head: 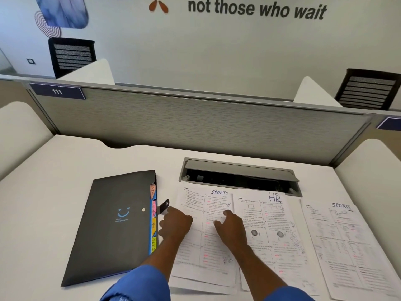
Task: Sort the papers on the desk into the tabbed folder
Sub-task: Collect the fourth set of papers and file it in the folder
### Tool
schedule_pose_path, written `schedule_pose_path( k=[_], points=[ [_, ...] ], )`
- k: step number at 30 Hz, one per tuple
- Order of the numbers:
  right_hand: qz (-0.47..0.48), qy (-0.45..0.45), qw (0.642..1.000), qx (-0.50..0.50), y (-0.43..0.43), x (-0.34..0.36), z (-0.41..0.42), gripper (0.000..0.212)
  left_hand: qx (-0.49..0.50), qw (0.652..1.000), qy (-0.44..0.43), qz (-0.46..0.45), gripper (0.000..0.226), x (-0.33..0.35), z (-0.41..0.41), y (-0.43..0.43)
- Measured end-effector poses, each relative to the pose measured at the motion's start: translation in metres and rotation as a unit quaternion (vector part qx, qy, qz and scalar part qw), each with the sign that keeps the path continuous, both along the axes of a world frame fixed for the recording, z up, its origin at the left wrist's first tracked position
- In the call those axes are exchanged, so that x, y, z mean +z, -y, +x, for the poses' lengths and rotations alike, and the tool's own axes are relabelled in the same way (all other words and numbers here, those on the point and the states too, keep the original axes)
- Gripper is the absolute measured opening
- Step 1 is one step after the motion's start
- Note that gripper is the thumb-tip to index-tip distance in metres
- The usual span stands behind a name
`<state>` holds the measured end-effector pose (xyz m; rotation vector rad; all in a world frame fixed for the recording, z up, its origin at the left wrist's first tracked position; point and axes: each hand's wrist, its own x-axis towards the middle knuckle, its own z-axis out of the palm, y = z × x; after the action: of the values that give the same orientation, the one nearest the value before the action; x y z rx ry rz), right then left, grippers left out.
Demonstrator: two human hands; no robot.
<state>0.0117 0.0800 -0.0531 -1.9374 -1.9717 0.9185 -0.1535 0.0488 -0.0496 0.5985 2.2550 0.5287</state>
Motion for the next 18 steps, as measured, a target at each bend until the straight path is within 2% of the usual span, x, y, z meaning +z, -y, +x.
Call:
schedule_pose_path(
  k=[4,8,14,18],
  points=[
    [-0.004,-0.001,1.0,-0.002,-0.001,0.001,0.0,0.053,0.026,0.996,0.067,0.061,0.031,0.016,0.001,0.001],
    [-0.01,-0.005,1.0,-0.004,-0.001,0.002,0.0,0.053,0.062,0.977,0.175,0.103,0.016,0.026,-0.003,0.002],
    [-0.007,-0.011,1.0,-0.016,-0.001,0.001,0.004,0.048,0.06,0.978,0.168,0.103,0.004,0.029,-0.014,0.005],
    [-0.002,-0.008,1.0,-0.024,0.001,0.001,0.009,0.048,0.066,0.977,0.164,0.121,0.012,0.03,-0.023,0.007]
  ],
)
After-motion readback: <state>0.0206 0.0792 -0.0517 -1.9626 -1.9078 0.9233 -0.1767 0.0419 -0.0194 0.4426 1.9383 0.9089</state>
